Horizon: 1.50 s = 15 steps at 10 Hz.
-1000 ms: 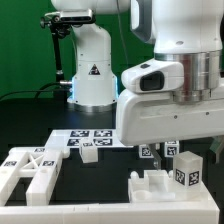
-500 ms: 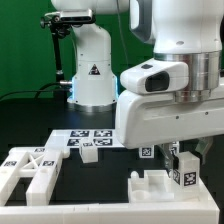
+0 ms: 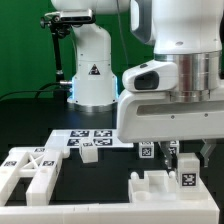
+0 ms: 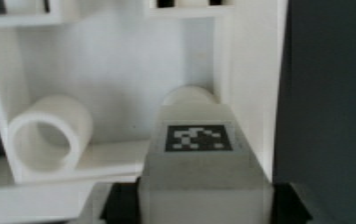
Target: Assemble chair
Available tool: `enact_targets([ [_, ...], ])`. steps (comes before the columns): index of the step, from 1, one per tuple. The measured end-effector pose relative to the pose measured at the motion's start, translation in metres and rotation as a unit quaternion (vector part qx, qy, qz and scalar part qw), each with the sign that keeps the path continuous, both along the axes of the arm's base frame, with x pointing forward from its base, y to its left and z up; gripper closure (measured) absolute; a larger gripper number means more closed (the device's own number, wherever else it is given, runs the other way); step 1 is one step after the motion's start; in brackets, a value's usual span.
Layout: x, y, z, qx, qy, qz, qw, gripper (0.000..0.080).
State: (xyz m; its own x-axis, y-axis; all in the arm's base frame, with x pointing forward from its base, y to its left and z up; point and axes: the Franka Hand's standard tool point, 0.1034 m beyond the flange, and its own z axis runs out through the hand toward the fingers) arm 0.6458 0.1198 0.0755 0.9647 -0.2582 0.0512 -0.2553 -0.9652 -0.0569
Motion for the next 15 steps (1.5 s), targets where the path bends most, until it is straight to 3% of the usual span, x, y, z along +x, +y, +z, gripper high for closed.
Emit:
enact_targets([
  [3, 0.0003, -0.0012, -0.0002, 0.024, 0.002, -0.184, 0.983, 0.0514],
  [6, 0.0001, 0.0004, -0.0008, 0.031, 0.027, -0.379, 0.924, 0.0514],
  [9, 0.0, 0.0028, -0.0008, 0.039, 0.033, -0.446, 0.893, 0.0514],
  [11, 0.0, 0.0029, -0.0008, 0.038, 0.032, -0.415, 0.908, 0.0194],
  [15, -0.001, 0.0034, -0.0014, 0.027, 0.024, -0.261, 0.965, 0.0152],
])
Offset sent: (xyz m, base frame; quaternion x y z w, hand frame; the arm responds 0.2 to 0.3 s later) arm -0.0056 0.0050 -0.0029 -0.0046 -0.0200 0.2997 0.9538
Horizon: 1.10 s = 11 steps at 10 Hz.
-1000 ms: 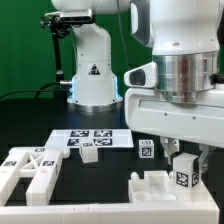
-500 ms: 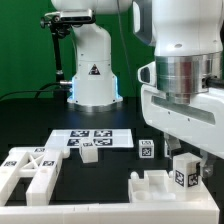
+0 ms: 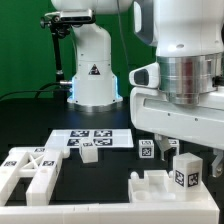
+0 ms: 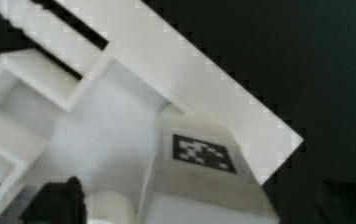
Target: Assemble chair
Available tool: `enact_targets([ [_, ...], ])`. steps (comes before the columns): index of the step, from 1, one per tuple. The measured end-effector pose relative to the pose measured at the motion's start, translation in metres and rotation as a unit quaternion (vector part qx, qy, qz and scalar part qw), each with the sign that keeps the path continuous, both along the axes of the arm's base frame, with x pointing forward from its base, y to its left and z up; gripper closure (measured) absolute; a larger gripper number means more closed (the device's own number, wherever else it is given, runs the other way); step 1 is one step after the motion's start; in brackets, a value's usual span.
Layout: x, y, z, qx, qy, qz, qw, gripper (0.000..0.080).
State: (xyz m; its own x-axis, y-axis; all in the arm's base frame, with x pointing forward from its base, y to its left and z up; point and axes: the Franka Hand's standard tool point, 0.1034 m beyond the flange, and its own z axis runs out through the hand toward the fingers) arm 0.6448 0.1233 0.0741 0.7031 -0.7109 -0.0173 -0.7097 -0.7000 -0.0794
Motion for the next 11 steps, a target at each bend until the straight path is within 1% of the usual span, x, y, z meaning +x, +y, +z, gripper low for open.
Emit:
enact_targets([
  [1, 0.0, 0.0, 0.0, -0.001, -0.002, 0.027, 1.0, 0.0151],
  [3, 0.0001, 0.0002, 0.0012, -0.007, -0.007, 0.133, 0.991, 0.0151],
  [5, 0.0008, -0.0015, 0.0007, -0.019, -0.017, 0.274, 0.961, 0.0151],
  [8, 0.0006, -0.0015, 0.0004, -0.036, -0.02, 0.396, 0.917, 0.0151],
  [9, 0.0011, -0.0015, 0.001, -0.037, -0.021, 0.416, 0.908, 0.0151],
  [10, 0.0017, -0.0022, 0.0019, -0.04, -0.023, 0.45, 0.892, 0.0151],
  [11, 0.0017, -0.0027, 0.0016, -0.041, -0.024, 0.461, 0.886, 0.0243],
])
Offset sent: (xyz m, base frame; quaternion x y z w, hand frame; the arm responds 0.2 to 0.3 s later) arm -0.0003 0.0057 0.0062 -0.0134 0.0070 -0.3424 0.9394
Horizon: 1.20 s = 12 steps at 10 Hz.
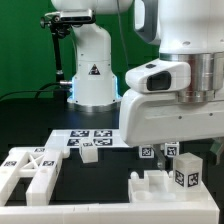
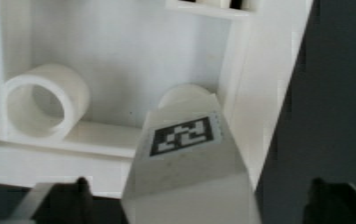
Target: Assemble chair
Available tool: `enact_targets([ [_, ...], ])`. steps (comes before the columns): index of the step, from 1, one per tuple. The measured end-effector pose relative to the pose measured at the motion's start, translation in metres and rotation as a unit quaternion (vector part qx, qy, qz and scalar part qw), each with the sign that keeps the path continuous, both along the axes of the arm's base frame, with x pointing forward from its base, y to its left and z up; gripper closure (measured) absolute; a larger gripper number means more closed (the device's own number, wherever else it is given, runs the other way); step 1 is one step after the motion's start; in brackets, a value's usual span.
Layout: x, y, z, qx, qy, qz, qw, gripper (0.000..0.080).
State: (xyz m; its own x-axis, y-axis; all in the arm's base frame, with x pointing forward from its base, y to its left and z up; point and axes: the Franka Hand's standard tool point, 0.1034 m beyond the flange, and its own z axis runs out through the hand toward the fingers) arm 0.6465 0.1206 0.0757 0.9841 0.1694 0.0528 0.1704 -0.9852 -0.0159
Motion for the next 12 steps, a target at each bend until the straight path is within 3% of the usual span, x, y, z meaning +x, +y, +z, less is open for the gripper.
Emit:
enact_targets([
  [1, 0.0, 0.0, 0.0, 0.0, 0.0, -0.003, 1.0, 0.0243],
  [2, 0.0, 0.0, -0.0001, 0.0, 0.0, -0.003, 1.0, 0.0443],
  [3, 0.0001, 0.0, 0.0, 0.0, 0.0, -0.003, 1.0, 0.0514],
  [6, 0.0001, 0.0, 0.0, 0.001, 0.0, -0.021, 1.0, 0.0514],
  [7, 0.0006, -0.0006, -0.0001, 0.013, 0.002, -0.122, 0.992, 0.0514],
  [11, 0.0013, -0.0023, 0.0002, 0.034, 0.004, -0.356, 0.934, 0.0514],
  [12, 0.0012, -0.0018, -0.0001, 0.037, 0.006, -0.419, 0.907, 0.0514],
])
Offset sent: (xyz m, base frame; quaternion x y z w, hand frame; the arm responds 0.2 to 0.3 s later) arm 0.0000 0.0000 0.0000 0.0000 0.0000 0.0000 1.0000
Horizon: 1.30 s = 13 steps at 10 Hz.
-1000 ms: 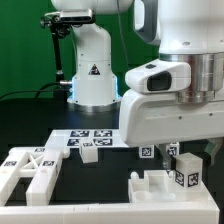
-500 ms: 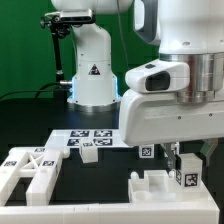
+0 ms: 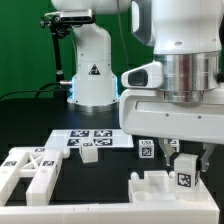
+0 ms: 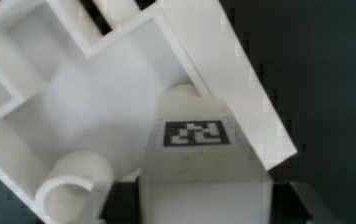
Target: Assemble chair
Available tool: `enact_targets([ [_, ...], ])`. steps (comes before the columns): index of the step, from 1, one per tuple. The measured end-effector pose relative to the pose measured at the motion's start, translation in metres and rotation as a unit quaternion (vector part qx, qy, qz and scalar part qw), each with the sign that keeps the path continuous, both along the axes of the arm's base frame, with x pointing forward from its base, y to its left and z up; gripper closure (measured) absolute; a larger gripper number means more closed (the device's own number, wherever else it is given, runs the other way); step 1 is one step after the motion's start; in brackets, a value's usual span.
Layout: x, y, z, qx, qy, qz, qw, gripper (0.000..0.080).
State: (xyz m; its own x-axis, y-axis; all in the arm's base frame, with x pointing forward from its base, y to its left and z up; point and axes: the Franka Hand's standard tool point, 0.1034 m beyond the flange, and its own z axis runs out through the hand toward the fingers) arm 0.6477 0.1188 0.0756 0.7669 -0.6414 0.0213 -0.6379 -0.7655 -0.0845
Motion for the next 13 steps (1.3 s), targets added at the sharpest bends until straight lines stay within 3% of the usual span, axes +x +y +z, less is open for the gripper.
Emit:
enact_targets([
  [2, 0.0, 0.0015, 0.0001, 0.005, 0.008, -0.147, 0.989, 0.0514],
  [4, 0.0007, 0.0008, 0.0002, 0.011, 0.012, -0.216, 0.976, 0.0514],
  [5, 0.0006, 0.0011, 0.0002, 0.011, 0.012, -0.212, 0.977, 0.0448],
  [6, 0.0007, 0.0013, 0.0, 0.01, 0.01, -0.191, 0.981, 0.0448],
  [8, 0.0012, 0.0035, -0.0003, 0.006, 0.002, -0.129, 0.992, 0.0178],
  [13, 0.001, 0.0046, -0.0003, -0.01, -0.008, 0.072, 0.997, 0.0151],
])
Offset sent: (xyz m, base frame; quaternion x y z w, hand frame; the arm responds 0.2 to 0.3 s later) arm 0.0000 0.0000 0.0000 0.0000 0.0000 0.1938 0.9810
